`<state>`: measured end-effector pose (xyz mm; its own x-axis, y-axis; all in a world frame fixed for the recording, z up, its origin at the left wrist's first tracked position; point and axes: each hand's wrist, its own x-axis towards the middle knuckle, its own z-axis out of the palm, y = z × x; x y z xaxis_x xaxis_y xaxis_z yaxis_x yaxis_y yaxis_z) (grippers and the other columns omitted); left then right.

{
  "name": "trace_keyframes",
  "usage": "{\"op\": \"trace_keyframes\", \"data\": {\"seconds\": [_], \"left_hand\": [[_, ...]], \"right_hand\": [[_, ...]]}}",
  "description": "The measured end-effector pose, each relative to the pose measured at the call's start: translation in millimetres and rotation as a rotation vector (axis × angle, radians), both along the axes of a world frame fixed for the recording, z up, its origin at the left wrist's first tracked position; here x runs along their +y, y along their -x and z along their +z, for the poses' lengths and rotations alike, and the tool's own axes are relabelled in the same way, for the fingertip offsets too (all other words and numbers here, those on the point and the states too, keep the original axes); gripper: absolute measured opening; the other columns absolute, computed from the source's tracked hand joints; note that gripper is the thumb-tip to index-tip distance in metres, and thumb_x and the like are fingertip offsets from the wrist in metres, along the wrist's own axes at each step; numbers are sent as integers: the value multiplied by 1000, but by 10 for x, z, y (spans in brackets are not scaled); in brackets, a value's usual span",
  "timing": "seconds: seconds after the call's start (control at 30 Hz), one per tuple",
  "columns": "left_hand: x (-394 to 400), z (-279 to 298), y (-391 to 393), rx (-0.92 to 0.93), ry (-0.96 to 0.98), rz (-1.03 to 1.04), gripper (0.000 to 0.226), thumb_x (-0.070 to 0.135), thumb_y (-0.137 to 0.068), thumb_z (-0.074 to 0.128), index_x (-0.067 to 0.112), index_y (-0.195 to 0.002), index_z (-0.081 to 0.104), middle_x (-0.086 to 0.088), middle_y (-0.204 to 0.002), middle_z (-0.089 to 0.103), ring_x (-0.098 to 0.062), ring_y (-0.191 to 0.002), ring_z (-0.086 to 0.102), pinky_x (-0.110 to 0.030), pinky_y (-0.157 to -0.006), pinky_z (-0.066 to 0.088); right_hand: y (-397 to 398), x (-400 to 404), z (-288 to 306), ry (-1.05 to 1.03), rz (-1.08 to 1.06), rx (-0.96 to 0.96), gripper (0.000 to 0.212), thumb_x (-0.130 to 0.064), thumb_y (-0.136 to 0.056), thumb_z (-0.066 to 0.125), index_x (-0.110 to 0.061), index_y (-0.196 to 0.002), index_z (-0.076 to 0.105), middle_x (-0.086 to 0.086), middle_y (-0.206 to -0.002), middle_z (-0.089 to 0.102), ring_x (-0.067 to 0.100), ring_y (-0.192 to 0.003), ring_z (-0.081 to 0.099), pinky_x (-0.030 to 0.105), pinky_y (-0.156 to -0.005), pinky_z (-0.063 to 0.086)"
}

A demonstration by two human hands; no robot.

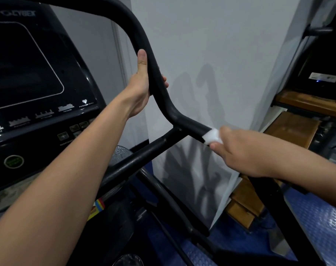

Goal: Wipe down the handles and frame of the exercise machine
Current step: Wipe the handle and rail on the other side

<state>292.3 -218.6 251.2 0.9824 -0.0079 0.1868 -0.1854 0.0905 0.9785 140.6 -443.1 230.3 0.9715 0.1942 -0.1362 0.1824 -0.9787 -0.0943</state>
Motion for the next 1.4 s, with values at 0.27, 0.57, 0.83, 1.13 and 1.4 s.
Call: {"op": "trace_keyframes", "data": {"seconds": [0.27,0.57,0.83,1.13,1.4], "left_hand": [[-26,5,13,-10,-1,25,67,67,-100,20,12,-86,56,-4,-74,62,-24,-80,68,-41,-90,57],[-59,31,71,5,0,48,67,66,-101,20,10,-93,56,-4,-77,62,-23,-82,69,-39,-94,55],[-52,23,57,4,-5,44,68,65,-101,20,9,-92,58,-4,-78,62,-24,-82,69,-44,-97,55],[-53,7,31,8,-13,51,69,68,-99,22,11,-86,58,-1,-70,65,-23,-79,69,-48,-99,54],[-59,24,68,2,-12,52,68,66,-101,21,10,-88,57,-5,-75,65,-25,-85,68,-47,-103,51]], "right_hand": [[-755,687,30,-98,123,6,23,-21,-103,37,-15,-80,39,3,-79,46,32,-82,54,33,-68,39],[-1115,881,-142,-315,15,-48,39,-41,-101,39,-8,-121,43,8,-102,56,28,-90,57,34,-72,37],[-49,119,137,-18,44,61,30,-39,-106,32,-17,-95,49,10,-100,59,28,-88,59,37,-79,46],[-807,708,40,-89,77,60,26,-20,-103,35,-19,-77,35,11,-94,55,30,-84,56,38,-80,48],[-1215,1008,-117,-450,20,-83,43,-40,-103,40,-4,-126,37,12,-103,53,30,-93,53,37,-79,38]]}}
